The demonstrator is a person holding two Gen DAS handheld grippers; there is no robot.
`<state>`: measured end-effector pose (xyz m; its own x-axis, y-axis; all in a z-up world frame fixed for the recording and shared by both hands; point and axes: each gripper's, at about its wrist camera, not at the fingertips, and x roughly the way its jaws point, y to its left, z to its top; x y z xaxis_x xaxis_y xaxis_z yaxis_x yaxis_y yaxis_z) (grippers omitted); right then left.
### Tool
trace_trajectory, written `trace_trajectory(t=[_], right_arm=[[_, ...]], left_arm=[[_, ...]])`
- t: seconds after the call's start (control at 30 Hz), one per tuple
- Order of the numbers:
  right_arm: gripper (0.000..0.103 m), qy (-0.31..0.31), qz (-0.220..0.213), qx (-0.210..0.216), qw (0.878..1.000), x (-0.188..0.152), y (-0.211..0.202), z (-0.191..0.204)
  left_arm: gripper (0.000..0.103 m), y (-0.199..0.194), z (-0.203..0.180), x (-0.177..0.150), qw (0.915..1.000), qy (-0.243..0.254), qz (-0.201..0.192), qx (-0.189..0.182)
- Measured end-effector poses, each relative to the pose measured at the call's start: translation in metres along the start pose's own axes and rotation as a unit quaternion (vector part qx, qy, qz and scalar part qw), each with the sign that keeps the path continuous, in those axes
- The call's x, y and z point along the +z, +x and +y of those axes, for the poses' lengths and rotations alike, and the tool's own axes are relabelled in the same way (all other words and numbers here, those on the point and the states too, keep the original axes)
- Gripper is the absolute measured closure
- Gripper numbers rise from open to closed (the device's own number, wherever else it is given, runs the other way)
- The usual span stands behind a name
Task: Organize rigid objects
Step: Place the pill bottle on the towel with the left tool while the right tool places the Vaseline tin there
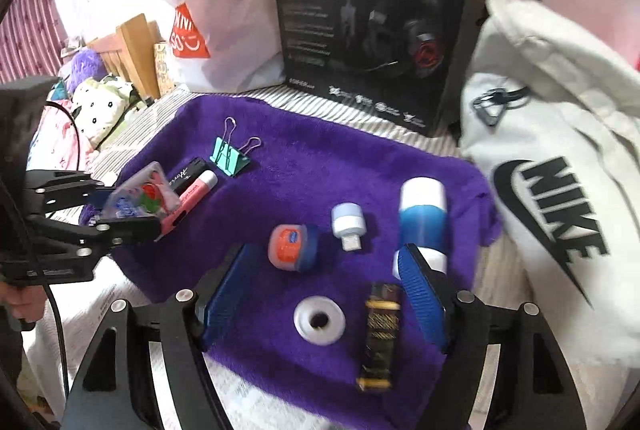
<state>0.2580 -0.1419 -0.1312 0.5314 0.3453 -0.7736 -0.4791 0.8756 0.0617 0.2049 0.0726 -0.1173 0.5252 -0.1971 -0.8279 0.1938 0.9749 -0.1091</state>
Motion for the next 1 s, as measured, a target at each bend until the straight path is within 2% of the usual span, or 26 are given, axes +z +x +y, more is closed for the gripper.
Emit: trace_trajectory(t=[0.4, 0.7, 1.0], right_arm=[[0.028, 0.045, -0.018, -0.010, 0.999, -0.034, -0.042, -0.022], [0.028, 0.092, -0.010, 0.007, 0.996, -0.051, -0.041, -0.034], [0.028, 0.101, 0.006, 0.014, 0.995, -0.050, -0.023, -0.031]], left_arm=[[0.064, 0.036, -0.031, 0.012, 0.9997, 0.019, 0.017, 0.006], [0.064, 0.052, -0.047, 0.013, 0.9982, 0.046, 0.025, 0.027], [0.064, 0.051, -0.051, 0.011, 0.9970, 0.061, 0.022, 0.043]])
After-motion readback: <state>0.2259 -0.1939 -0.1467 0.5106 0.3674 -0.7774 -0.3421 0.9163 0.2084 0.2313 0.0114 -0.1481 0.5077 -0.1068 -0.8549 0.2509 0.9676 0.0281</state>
